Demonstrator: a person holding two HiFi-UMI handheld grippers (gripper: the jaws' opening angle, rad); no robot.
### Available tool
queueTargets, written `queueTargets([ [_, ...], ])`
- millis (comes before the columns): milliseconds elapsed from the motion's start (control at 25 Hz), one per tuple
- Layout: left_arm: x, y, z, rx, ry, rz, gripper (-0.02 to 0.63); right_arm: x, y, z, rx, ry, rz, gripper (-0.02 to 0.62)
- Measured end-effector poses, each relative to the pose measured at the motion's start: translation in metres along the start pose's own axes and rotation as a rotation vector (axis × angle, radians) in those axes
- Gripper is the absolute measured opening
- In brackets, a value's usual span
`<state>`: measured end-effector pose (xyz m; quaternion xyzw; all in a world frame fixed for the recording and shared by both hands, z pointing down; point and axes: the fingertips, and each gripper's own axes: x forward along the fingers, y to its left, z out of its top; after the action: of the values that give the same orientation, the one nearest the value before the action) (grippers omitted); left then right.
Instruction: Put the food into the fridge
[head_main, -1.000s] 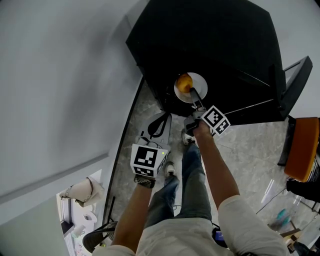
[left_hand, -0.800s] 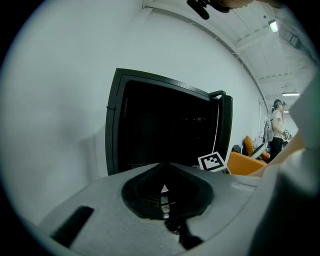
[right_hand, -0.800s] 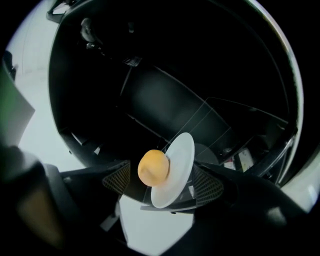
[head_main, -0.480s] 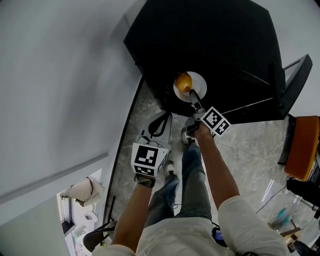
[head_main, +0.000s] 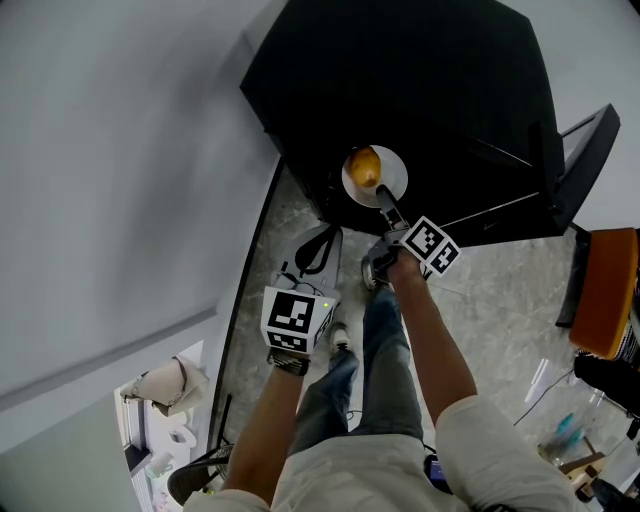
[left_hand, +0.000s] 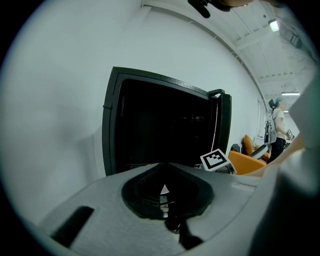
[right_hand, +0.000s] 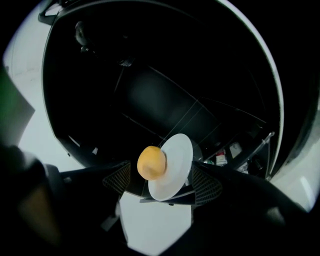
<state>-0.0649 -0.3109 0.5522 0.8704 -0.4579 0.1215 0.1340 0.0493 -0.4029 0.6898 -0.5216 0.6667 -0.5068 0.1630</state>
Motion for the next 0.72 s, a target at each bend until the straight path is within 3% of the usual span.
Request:
queueTargets([
  [440,0.002,-0.002,-0.003,0.000,0.010,0.003,0.002,-0.023,-0.008,-0.011,0.030,0.026,-0.017,0.364],
  [720,-0.002,-0.001,0.003,0.022,0.007,0.005,0.002,-0.039,-0.002,-0.020,-0.041,0.074,-0.010,0.327],
])
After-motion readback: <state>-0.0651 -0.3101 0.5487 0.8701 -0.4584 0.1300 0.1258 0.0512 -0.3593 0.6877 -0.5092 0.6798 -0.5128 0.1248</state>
